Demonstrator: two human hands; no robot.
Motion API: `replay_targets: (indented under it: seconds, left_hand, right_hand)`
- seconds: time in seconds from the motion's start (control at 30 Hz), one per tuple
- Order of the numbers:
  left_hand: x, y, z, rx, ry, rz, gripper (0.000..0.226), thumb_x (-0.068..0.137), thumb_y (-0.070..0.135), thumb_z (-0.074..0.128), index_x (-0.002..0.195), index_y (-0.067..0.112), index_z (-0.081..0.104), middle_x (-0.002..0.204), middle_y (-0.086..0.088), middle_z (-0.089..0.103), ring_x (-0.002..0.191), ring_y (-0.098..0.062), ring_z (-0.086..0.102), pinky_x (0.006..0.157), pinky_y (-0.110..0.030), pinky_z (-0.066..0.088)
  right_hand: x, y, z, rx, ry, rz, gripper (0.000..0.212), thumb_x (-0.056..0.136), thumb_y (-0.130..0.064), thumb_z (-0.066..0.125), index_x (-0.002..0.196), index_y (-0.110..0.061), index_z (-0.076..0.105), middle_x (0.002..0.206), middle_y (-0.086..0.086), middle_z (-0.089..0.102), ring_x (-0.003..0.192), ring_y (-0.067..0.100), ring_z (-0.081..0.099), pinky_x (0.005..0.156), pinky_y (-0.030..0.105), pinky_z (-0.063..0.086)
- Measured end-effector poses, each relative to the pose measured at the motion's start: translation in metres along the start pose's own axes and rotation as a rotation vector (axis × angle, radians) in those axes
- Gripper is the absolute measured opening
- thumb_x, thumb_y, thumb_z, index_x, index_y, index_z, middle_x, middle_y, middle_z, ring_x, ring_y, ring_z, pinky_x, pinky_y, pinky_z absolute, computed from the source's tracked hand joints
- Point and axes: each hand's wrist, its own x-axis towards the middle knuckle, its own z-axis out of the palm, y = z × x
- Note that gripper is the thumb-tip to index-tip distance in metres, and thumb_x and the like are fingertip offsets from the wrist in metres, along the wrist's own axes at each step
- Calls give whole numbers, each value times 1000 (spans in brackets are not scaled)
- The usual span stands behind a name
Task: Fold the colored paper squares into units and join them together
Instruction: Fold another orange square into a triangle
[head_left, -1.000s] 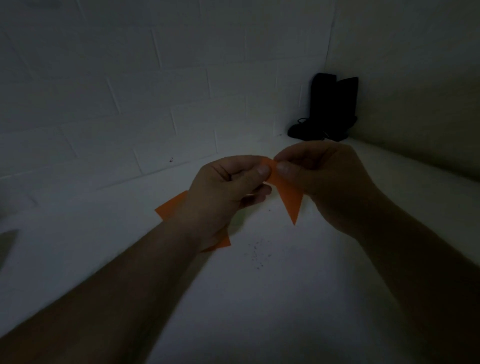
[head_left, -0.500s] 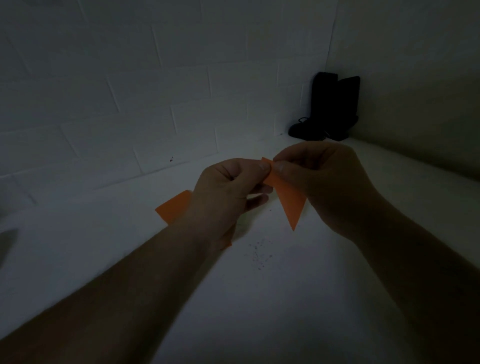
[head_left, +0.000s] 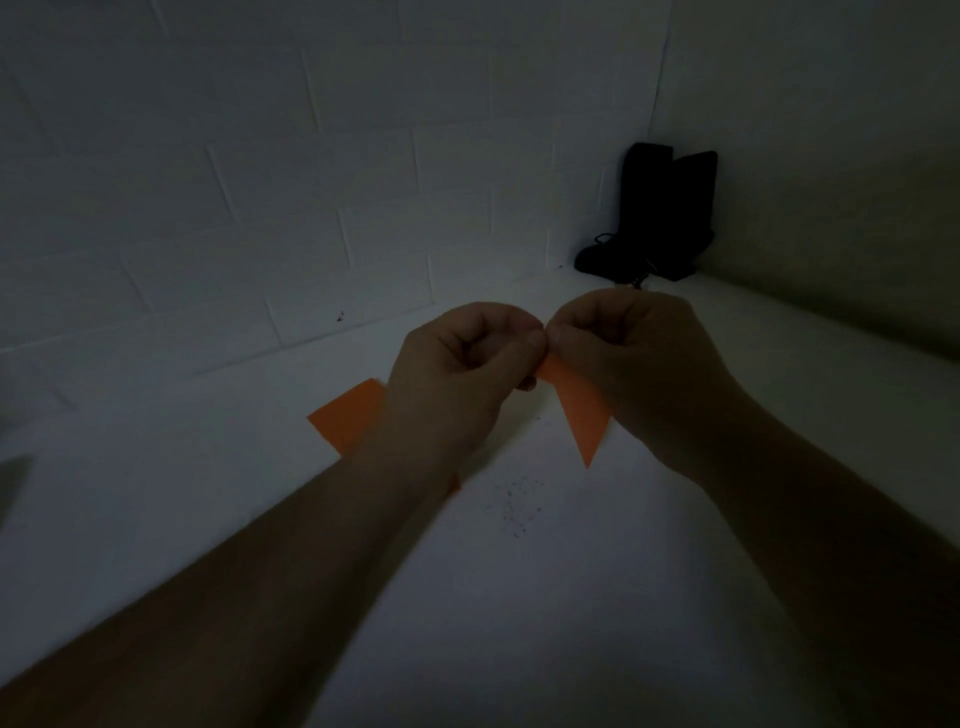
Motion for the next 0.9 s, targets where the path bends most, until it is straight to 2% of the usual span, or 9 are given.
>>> replay_targets:
  seconds: [0.1,0.17,0.27,0.37,0.47,0.63,0.7,0.8,0.9]
  left_hand:
    - [1,-1,-4,59,28,26,10,98,18,67,92,19,74,86,-7,75,79,-25,68,78,-46,57]
    - [3,0,-6,42,43,-7,13,101,17,62,93,17,73,88,-5,74,83,-25,67,85,-51,58]
    - [4,2,-6,-13,29,-90,14,103,18,60,95,16,72,88,-2,72,86,-15,67,90,-44,58]
    - [5,2,-8,-45,18,-137,15,103,22,59,94,19,71,92,-3,73,89,-15,68,89,-38,58]
    - [6,3,-10,-68,45,-165,15,103,25,60,94,20,71,93,-1,74,90,-14,69,92,-40,58]
    - [6,3,-9,-42,59,-140,9,100,26,65,98,20,71,93,0,72,91,-14,67,96,-47,57]
    - [7,2,-7,-49,90,-134,19,95,31,71,106,19,63,94,-1,66,88,-14,65,92,-46,59]
    - [7,-1,-5,14,113,-94,24,95,32,71,94,16,53,85,-4,56,80,-16,60,88,-48,61]
    - [4,-2,0,75,68,-50,13,98,29,69,93,17,65,86,-9,67,79,-23,67,87,-51,60]
  right_hand:
    - [1,1,0,42,4,23,18,91,-13,70,80,-28,71,82,-14,72,74,-1,67,61,9,50]
    - [2,3,-1,33,-5,55,17,91,-15,70,80,-28,72,81,-11,73,76,7,69,64,17,55]
    - [2,6,-2,7,-5,91,16,92,-18,70,79,-28,71,79,-7,72,76,16,69,69,30,57]
    - [3,6,-3,48,-1,119,17,90,-17,72,77,-28,72,78,-7,73,75,15,70,70,29,58]
    - [5,9,-7,65,24,143,15,88,-17,75,77,-28,73,77,-9,73,77,14,69,72,31,55]
    - [5,10,-6,62,103,165,19,88,-13,74,71,-21,70,59,-11,66,56,2,62,63,25,47]
    - [7,10,-5,126,157,192,23,88,-11,73,67,-19,68,52,-11,60,50,3,55,61,27,45]
    - [9,7,-6,347,196,288,27,91,-15,72,64,-20,72,54,-2,56,52,12,49,58,31,43]
    - [5,5,-3,445,107,348,26,94,-19,67,69,-22,69,61,0,57,59,12,54,62,27,48]
